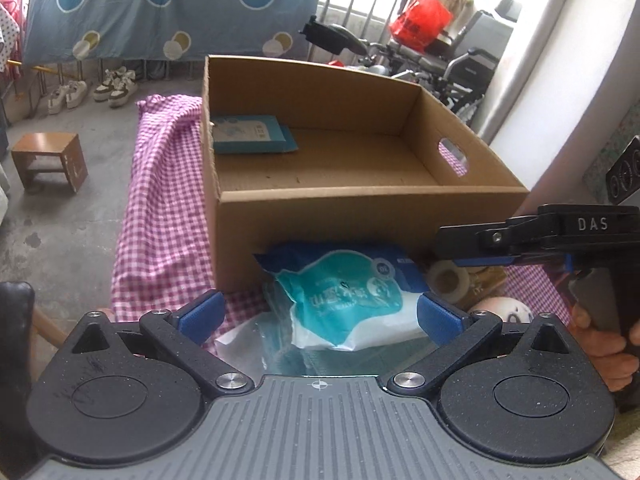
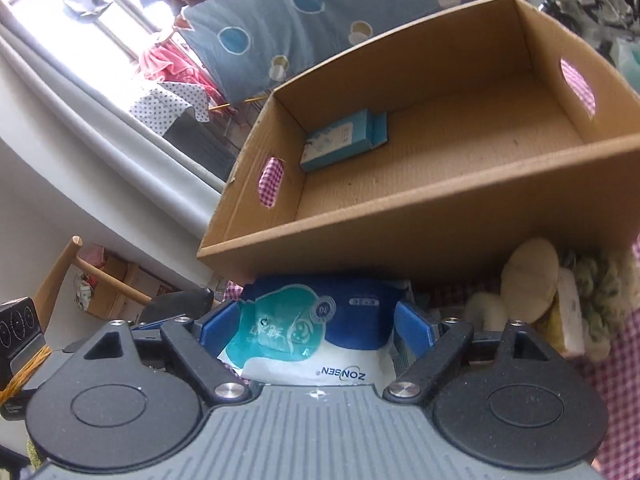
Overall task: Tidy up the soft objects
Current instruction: 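Reach the right gripper to the blue wet-wipes pack and grasp it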
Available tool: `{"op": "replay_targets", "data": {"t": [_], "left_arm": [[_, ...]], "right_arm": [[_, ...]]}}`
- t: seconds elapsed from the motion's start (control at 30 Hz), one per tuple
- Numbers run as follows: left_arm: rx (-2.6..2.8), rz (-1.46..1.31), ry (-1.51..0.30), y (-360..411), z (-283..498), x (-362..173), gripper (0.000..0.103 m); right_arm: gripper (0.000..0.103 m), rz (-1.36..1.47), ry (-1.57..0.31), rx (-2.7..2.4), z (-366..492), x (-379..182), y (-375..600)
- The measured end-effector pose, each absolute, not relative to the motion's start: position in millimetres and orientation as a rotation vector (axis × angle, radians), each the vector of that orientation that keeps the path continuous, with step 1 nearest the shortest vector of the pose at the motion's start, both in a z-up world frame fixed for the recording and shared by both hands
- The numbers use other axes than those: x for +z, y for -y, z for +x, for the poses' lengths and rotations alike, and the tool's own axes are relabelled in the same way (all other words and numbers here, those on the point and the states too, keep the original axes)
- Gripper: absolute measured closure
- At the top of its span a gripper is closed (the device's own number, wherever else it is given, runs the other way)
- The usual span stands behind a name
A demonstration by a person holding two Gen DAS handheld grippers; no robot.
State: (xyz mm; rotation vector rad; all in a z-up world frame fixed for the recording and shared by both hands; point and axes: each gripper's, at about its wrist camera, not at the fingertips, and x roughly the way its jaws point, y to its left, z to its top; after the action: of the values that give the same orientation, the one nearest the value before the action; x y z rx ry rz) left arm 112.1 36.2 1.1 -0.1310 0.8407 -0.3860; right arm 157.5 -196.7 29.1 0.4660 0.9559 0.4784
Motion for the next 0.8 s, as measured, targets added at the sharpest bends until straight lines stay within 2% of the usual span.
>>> {"op": "replay_targets", "data": {"t": [0.07, 0.27, 0.8], "left_arm": [[-0.416, -0.127, -0.862, -28.7, 116.6, -6.2, 0.001], [-0.480, -0.115, -0.884, -7.9, 121.2, -15.9, 0.003], [-0.524, -0.146, -0.904, -16.0, 103.3, -10.1, 0.003]], "right_arm": [[0.022, 0.491, -0.980, 0.463, 156.4, 20.2, 197.1], [0.025, 0.469, -1.035, 0.468, 160.1, 2.7, 188.5], [0.025, 0.418, -0.987, 0.542, 147.3, 12.2, 177.5]]}}
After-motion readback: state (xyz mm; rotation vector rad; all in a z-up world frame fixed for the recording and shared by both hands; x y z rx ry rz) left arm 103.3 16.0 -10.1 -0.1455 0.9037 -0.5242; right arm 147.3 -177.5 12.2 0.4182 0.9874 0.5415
